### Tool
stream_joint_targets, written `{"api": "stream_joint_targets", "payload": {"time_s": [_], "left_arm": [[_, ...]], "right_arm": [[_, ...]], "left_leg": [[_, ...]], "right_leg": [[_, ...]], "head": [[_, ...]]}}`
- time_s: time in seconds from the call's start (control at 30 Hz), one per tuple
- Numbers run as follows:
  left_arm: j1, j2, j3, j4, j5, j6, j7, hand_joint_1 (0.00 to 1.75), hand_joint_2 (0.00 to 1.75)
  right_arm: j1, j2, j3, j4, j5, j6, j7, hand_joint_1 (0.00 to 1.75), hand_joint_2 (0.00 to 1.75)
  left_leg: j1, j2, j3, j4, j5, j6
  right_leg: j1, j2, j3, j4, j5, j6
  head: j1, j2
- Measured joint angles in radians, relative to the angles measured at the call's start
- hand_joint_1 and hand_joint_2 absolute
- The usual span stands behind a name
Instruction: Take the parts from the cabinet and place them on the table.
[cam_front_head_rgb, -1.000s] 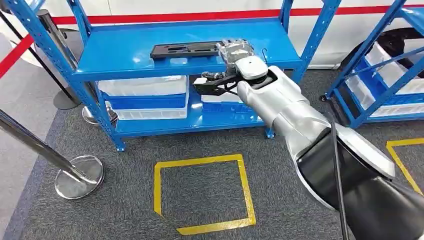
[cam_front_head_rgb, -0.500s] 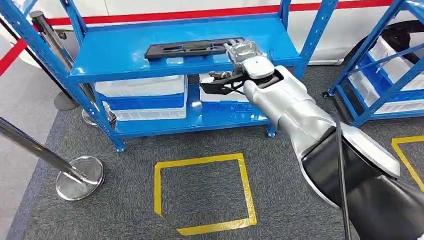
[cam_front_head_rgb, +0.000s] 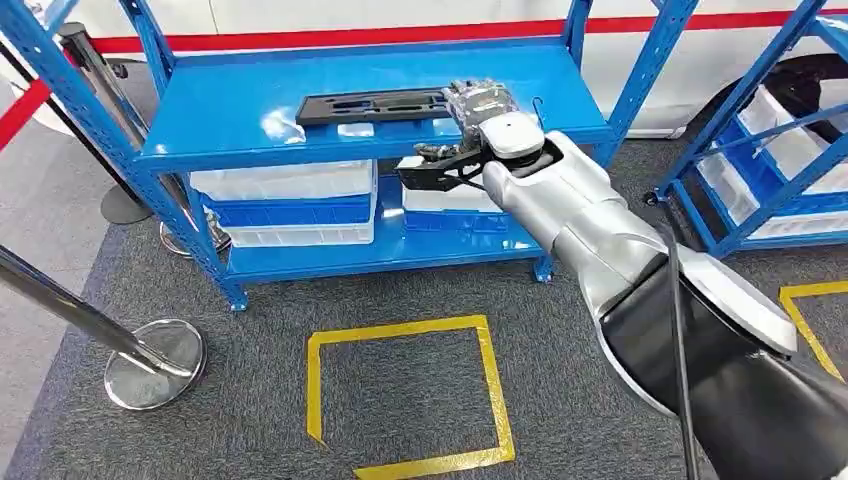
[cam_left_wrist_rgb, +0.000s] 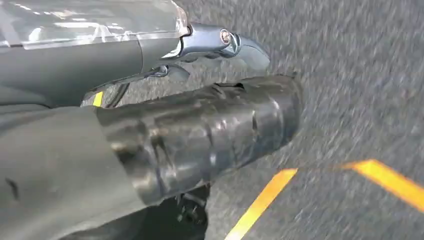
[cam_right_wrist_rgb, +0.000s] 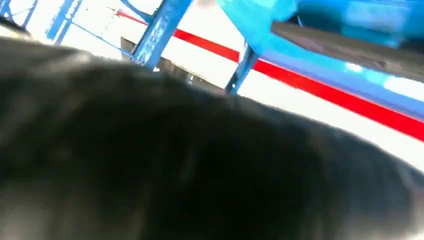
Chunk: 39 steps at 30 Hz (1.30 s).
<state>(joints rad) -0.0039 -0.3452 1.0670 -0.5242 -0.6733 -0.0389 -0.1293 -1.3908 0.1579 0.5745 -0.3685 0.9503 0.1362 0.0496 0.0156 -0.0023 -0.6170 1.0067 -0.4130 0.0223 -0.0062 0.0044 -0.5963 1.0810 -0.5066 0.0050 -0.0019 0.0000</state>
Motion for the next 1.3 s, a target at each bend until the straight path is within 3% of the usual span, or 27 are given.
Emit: {"api": "stream_joint_targets", "payload": {"time_s": [0.1, 0.13, 0.17, 0.2, 0.27, 0.3, 0.33, 0.43, 0.5, 0.6, 0.63, 0.67, 0.7, 0.77, 0.8, 0.83, 0.93, 0.97, 1.0, 1.03, 1.1, 1.13, 1.17, 1.2, 1.27, 1.3], "left_arm": [[-0.001, -0.002, 0.002, -0.01, -0.005, -0.002, 0.001, 0.0, 0.0], [-0.001, -0.002, 0.003, -0.013, -0.005, -0.004, 0.001, 0.0, 0.0], [-0.001, -0.002, 0.003, -0.014, -0.005, -0.006, 0.001, 0.0, 0.0], [0.0, -0.003, 0.003, -0.014, -0.006, -0.006, 0.001, 0.0, 0.0], [0.001, -0.007, 0.004, -0.015, -0.007, -0.008, 0.001, 0.0, 0.0], [0.002, -0.008, 0.006, -0.016, -0.007, -0.008, 0.001, 0.0, 0.0], [-0.002, -0.008, 0.006, -0.016, -0.007, -0.008, 0.001, 0.0, 0.0], [-0.001, -0.01, 0.007, -0.018, -0.008, -0.01, 0.002, 0.0, 0.0], [0.0, -0.009, 0.008, -0.022, -0.007, -0.011, 0.002, 0.0, 0.0], [0.0, -0.009, 0.014, -0.022, -0.007, -0.016, 0.002, 0.0, 0.0], [0.0, -0.009, 0.015, -0.022, -0.007, -0.018, 0.002, 0.0, 0.0], [0.0, -0.009, 0.015, -0.022, -0.007, -0.019, 0.002, 0.0, 0.0], [0.0, -0.009, 0.016, -0.022, -0.006, -0.019, 0.002, 0.0, 0.0], [0.0, -0.009, 0.017, -0.022, -0.006, -0.019, 0.002, 0.0, 0.0], [0.0, -0.008, 0.018, -0.022, -0.006, -0.019, 0.002, 0.0, 0.0], [0.0, -0.008, 0.019, -0.022, -0.006, -0.019, 0.002, 0.0, 0.0], [-0.001, -0.009, 0.02, -0.022, -0.006, -0.019, 0.001, 0.0, 0.0], [-0.002, -0.011, 0.02, -0.022, -0.006, -0.019, 0.001, 0.0, 0.0], [-0.001, -0.012, 0.021, -0.022, -0.006, -0.019, 0.001, 0.0, 0.0], [-0.001, -0.013, 0.022, -0.022, -0.006, -0.019, 0.001, 0.0, 0.0], [-0.001, -0.013, 0.024, -0.022, -0.006, -0.019, 0.0, 0.0, 0.0], [-0.002, -0.013, 0.024, -0.022, -0.006, -0.019, 0.0, 0.0, 0.0], [-0.002, -0.013, 0.024, -0.022, -0.006, -0.019, 0.0, 0.0, 0.0], [-0.002, -0.013, 0.024, -0.022, -0.006, -0.02, 0.0, 0.0, 0.0], [-0.002, -0.014, 0.024, -0.022, -0.007, -0.021, -0.001, 0.0, 0.0], [-0.002, -0.014, 0.024, -0.022, -0.008, -0.021, -0.001, 0.0, 0.0]], "right_arm": [[0.002, -0.005, 0.0, 0.0, -0.001, 0.0, 0.001, 0.0, 0.0], [0.005, -0.008, 0.0, 0.0, -0.002, 0.0, 0.001, 0.0, 0.0], [0.007, -0.009, 0.0, 0.0, -0.002, 0.0, 0.001, 0.0, 0.0], [0.006, -0.011, 0.0, 0.0, -0.002, 0.0, 0.001, 0.0, 0.0], [0.002, -0.012, 0.001, 0.0, -0.002, -0.001, 0.002, 0.0, 0.0], [0.001, -0.014, 0.001, 0.0, -0.002, -0.001, 0.002, 0.0, 0.0], [-0.001, -0.013, 0.002, -0.001, -0.003, -0.001, 0.002, 0.0, 0.0], [0.0, -0.016, 0.007, -0.001, -0.003, -0.001, 0.002, 0.0, 0.0], [-0.001, -0.019, 0.008, -0.001, -0.003, -0.002, 0.003, 0.0, 0.0], [-0.002, -0.019, 0.015, -0.001, -0.003, -0.002, 0.003, 0.0, 0.0], [0.001, -0.019, 0.015, -0.001, -0.003, -0.002, 0.003, 0.0, 0.0], [0.002, -0.019, 0.016, -0.001, -0.003, -0.002, 0.003, 0.0, 0.0], [0.001, -0.019, 0.016, -0.001, -0.003, -0.002, 0.003, 0.0, 0.0], [-0.001, -0.019, 0.018, -0.001, -0.003, -0.002, 0.003, 0.0, 0.0], [-0.001, -0.019, 0.018, -0.001, -0.003, -0.002, 0.003, 0.0, 0.0], [-0.003, -0.02, 0.018, -0.001, -0.003, -0.002, 0.003, 0.0, 0.0], [-0.003, -0.02, 0.02, -0.001, -0.003, -0.002, 0.003, 0.0, 0.0], [-0.004, -0.02, 0.021, -0.002, -0.003, -0.002, 0.003, 0.0, 0.0], [-0.006, -0.023, 0.021, -0.002, -0.003, -0.002, 0.003, 0.0, 0.0], [-0.008, -0.025, 0.021, -0.002, -0.003, -0.002, 0.003, 0.0, 0.0], [-0.005, -0.027, 0.022, -0.001, -0.004, -0.001, 0.003, 0.0, 0.0], [-0.001, -0.027, 0.023, -0.001, -0.004, -0.001, 0.003, 0.0, 0.0], [0.003, -0.028, 0.023, 0.0, -0.004, -0.001, 0.003, 0.0, 0.0], [0.004, -0.03, 0.024, 0.0, -0.004, -0.001, 0.003, 0.0, 0.0], [0.002, -0.032, 0.024, 0.0, -0.004, -0.002, 0.003, 0.0, 0.0], [0.001, -0.032, 0.024, 0.0, -0.005, -0.002, 0.003, 0.0, 0.0]], "left_leg": [[-0.002, 0.0, 0.001, 0.002, -0.005, 0.01], [-0.002, -0.001, 0.001, 0.004, -0.006, 0.011], [-0.002, -0.002, 0.003, 0.007, -0.009, 0.012], [-0.002, -0.004, 0.005, 0.011, -0.013, 0.011], [-0.003, -0.005, 0.012, 0.018, -0.023, 0.006], [-0.004, -0.004, 0.008, 0.02, -0.026, 0.002], [-0.011, -0.004, 0.002, 0.029, -0.027, -0.002], [-0.009, -0.004, 0.002, 0.022, -0.022, -0.015], [-0.009, -0.004, -0.007, 0.05, -0.049, -0.025], [-0.004, -0.003, -0.108, 0.268, -0.156, -0.038], [-0.004, -0.003, -0.139, 0.329, -0.169, -0.039], [-0.004, -0.003, -0.144, 0.332, -0.154, -0.038], [-0.004, -0.003, -0.124, 0.287, -0.12, -0.036], [-0.005, -0.003, -0.029, 0.099, -0.025, -0.025], [-0.006, -0.003, 0.001, 0.025, -0.017, -0.018], [-0.012, -0.003, 0.015, 0.015, -0.026, -0.017], [-0.014, -0.005, 0.012, 0.013, -0.023, -0.011], [-0.004, -0.004, 0.019, -0.002, -0.016, -0.001], [-0.003, 0.0, 0.023, -0.007, -0.012, 0.004], [-0.003, 0.001, 0.023, -0.007, -0.012, 0.01], [-0.005, 0.001, 0.022, -0.006, -0.013, 0.012], [-0.005, 0.001, 0.021, -0.006, -0.014, 0.012], [-0.005, 0.001, 0.022, -0.004, -0.015, 0.013], [-0.005, 0.0, 0.022, -0.002, -0.017, 0.013], [-0.005, -0.003, 0.024, 0.008, -0.025, 0.009], [-0.004, -0.003, 0.024, 0.013, -0.031, 0.005]], "right_leg": [[-0.001, 0.0, -0.124, 0.233, -0.094, 0.007], [-0.001, 0.0, -0.149, 0.271, -0.097, 0.007], [-0.001, 0.0, -0.154, 0.261, -0.069, 0.007], [-0.001, 0.0, -0.131, 0.202, -0.022, 0.004], [-0.001, -0.001, -0.046, 0.013, 0.08, -0.004], [0.002, -0.002, -0.035, -0.012, 0.062, -0.008], [0.004, -0.001, -0.029, -0.034, 0.066, -0.009], [0.007, 0.002, -0.032, -0.029, 0.068, -0.019], [-0.003, -0.001, -0.022, -0.042, 0.074, -0.029], [-0.004, 0.001, -0.022, -0.042, 0.073, -0.033], [-0.003, 0.001, -0.022, -0.042, 0.073, -0.034], [-0.003, 0.001, -0.021, -0.041, 0.072, -0.034], [-0.002, 0.001, -0.02, -0.041, 0.072, -0.034], [-0.001, 0.001, -0.014, -0.041, 0.069, -0.032], [-0.001, 0.001, -0.012, -0.041, 0.067, -0.03], [0.006, 0.002, -0.016, -0.041, 0.067, -0.026], [0.002, 0.002, -0.015, -0.047, 0.072, -0.012], [0.008, 0.002, -0.016, -0.044, 0.067, -0.005], [0.003, 0.001, -0.02, -0.027, 0.053, -0.001], [0.003, 0.001, -0.046, 0.023, 0.018, 0.003], [0.0, 0.001, -0.118, 0.181, -0.055, 0.009], [-0.001, 0.0, -0.152, 0.249, -0.073, 0.012], [-0.003, 0.0, -0.165, 0.27, -0.066, 0.013], [-0.005, 0.0, -0.153, 0.238, -0.035, 0.013], [-0.007, -0.001, -0.07, 0.065, 0.06, 0.007], [-0.006, -0.002, -0.036, -0.018, 0.077, 0.002]], "head": [[0.0, 0.0], [0.0, 0.0], [0.0, 0.0], [0.0, 0.0], [0.0, 0.0], [0.0, 0.0], [0.0, 0.0], [0.0, 0.0], [-0.001, 0.0], [-0.001, 0.0], [-0.002, 0.0], [-0.002, 0.0], [-0.002, 0.0], [-0.002, 0.0], [-0.002, 0.0], [-0.001, 0.0], [-0.001, 0.0], [-0.001, 0.0], [0.0, 0.0], [-0.001, 0.0], [-0.001, 0.0], [-0.001, 0.0], [-0.001, 0.0], [-0.001, 0.0], [-0.001, 0.0], [-0.001, 0.0]]}}
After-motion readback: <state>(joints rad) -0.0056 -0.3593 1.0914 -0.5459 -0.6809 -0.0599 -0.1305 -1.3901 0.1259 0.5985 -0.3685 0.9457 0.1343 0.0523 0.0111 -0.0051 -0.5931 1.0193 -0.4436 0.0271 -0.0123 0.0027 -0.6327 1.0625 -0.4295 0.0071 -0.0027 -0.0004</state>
